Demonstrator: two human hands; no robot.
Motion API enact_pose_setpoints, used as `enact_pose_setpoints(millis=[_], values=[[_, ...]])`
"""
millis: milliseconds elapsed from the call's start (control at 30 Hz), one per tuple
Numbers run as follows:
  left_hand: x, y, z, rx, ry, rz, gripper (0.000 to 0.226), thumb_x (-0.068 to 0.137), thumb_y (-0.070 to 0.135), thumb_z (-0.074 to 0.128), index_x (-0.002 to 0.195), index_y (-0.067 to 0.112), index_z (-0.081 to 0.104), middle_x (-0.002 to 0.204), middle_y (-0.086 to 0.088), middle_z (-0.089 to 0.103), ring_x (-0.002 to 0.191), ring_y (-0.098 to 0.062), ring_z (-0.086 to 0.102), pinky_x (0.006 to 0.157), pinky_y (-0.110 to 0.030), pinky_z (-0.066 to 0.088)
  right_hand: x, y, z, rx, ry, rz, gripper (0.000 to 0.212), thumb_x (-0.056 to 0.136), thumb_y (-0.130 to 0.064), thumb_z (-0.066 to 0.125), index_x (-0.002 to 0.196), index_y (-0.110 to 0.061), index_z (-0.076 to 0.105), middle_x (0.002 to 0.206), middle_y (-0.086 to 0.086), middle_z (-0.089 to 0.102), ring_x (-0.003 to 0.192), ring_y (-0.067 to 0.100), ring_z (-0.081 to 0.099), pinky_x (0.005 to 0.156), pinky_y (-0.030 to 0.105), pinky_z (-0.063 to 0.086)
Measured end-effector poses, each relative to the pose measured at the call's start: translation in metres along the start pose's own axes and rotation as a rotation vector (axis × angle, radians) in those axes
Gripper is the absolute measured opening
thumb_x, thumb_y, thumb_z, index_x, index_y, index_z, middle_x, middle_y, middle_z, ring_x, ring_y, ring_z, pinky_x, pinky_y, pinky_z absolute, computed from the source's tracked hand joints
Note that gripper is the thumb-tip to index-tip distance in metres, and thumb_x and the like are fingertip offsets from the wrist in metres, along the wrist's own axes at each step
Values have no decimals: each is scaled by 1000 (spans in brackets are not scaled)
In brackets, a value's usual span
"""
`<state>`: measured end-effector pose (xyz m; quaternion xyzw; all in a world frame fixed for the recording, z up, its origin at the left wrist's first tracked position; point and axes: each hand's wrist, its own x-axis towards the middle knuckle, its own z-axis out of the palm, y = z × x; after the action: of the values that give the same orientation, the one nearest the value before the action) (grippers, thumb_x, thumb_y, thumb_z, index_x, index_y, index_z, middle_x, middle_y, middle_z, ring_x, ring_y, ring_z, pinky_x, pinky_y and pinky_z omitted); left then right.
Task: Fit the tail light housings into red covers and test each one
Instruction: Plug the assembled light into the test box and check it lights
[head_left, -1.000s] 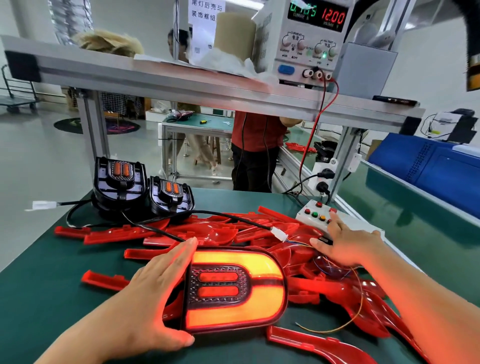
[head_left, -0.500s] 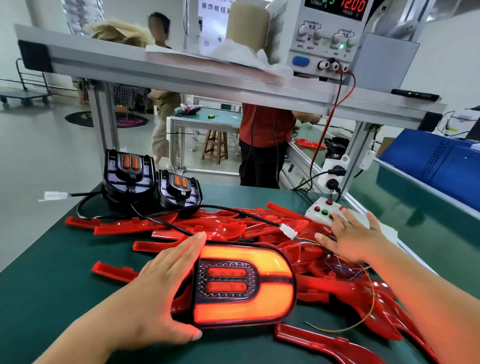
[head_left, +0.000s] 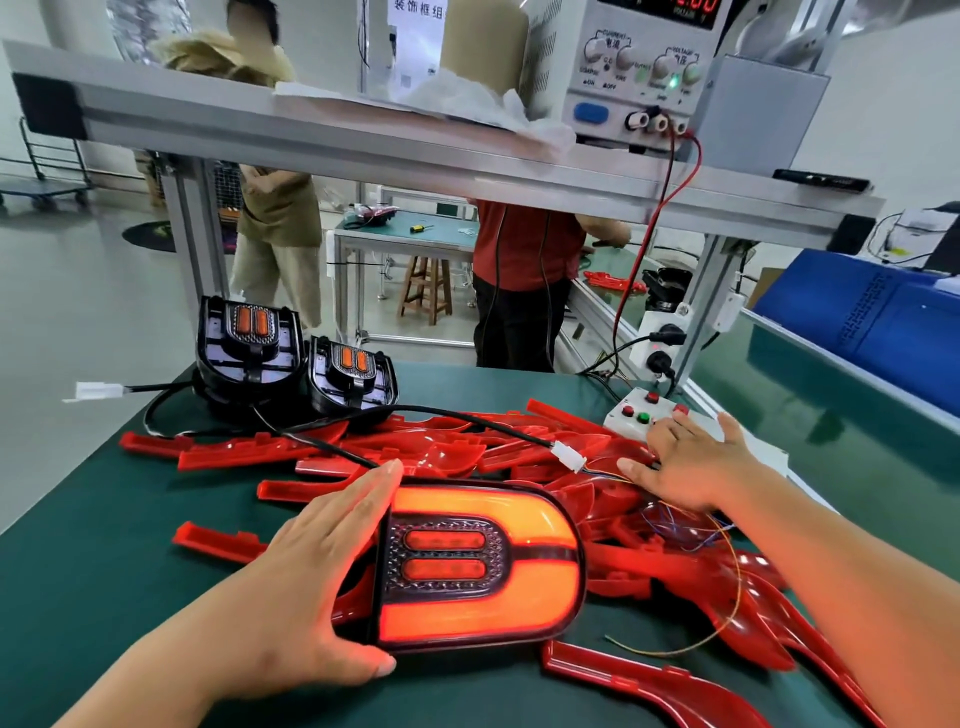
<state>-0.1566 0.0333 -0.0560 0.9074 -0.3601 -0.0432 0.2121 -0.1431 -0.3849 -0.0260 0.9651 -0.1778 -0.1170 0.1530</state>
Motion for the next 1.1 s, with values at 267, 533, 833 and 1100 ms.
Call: enact_pose_setpoints(millis=[267,533,833,1100], values=[[1,0,0,-2,-11,2,133,55,73,71,130,60,-39,136,49,-34,131,23,-24,120,-32,9,11,-13,-9,142,105,31,74,92,-71,21,143,-18,30,153,4,35,140,19,34,117,50,6],[-1,0,0,-31,-15,-5,133,55,72,72,131,62,-36,139,48,-32,138,16,-17,122,-40,13,16,-33,1,209,102,-16,70,99,-58,17,153,-14,8,160,6,24,150,22,5,115,48,15],[0,0,0,-34,-28,-10,132,55,72,72,131,62,-36,139,48,-32,128,26,-25,121,-41,12,16,-43,4,238,156,28,80,93,-69,14,153,-17,12,164,3,7,150,35,0,118,50,9],[0,-2,1,-3,-8,28,132,56,73,71,132,60,-37,138,48,-33,129,25,-26,117,-26,5,21,-51,3,194,128,32,81,88,-75,5,143,-21,31,163,7,14,147,41,12,118,53,13]])
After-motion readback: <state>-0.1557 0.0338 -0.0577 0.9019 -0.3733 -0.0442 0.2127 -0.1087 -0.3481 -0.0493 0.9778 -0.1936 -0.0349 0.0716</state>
